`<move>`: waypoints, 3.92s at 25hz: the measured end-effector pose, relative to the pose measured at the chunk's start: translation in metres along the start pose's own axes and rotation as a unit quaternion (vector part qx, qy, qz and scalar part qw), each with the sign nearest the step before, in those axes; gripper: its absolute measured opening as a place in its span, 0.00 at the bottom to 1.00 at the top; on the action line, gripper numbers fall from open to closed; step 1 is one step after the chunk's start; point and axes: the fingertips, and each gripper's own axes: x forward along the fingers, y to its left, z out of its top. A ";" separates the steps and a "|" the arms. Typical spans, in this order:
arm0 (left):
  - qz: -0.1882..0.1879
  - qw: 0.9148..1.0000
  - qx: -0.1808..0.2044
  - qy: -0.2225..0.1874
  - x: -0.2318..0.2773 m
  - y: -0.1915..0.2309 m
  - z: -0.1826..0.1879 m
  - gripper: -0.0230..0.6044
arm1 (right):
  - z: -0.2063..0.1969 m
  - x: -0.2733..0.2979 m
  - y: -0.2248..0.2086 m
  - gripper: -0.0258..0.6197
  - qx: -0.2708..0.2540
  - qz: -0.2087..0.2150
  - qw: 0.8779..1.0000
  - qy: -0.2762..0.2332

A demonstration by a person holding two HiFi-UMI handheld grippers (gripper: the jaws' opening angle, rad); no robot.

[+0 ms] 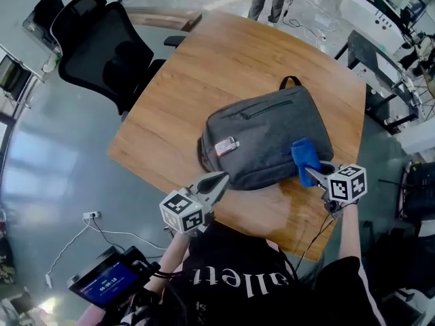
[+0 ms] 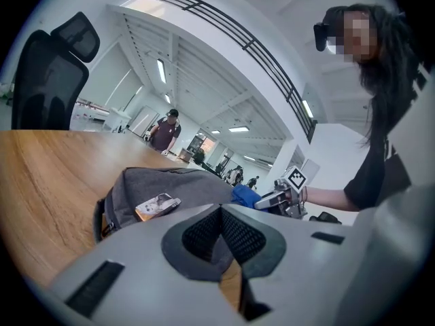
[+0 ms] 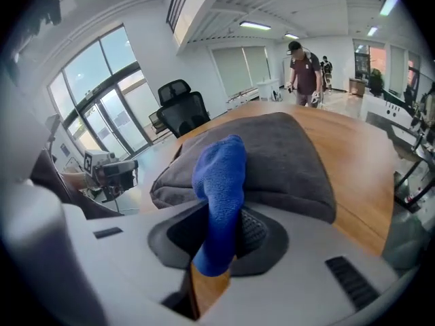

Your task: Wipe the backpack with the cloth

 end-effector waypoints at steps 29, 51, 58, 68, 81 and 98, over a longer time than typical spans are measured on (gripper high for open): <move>-0.011 0.999 0.023 0.038 -0.021 -0.058 -0.026 0.04 | -0.066 -0.051 0.004 0.17 0.133 -0.027 0.982 -0.129; -0.073 0.996 0.022 0.045 -0.215 -0.008 -0.055 0.04 | -0.106 0.030 0.305 0.18 0.223 -0.023 0.954 -0.197; -0.105 0.993 0.023 0.054 -0.219 -0.043 -0.076 0.04 | -0.125 0.031 0.344 0.18 0.219 -0.008 0.958 -0.185; -0.116 0.992 0.024 0.038 -0.205 -0.121 -0.106 0.04 | -0.187 -0.002 0.353 0.18 0.234 0.010 0.951 -0.203; -0.111 0.991 0.047 0.048 -0.180 -0.190 -0.155 0.04 | -0.253 -0.026 0.332 0.18 0.180 0.016 0.966 -0.182; -0.109 0.991 0.061 0.054 -0.168 -0.195 -0.146 0.04 | -0.250 -0.031 0.327 0.17 0.168 0.020 0.969 -0.180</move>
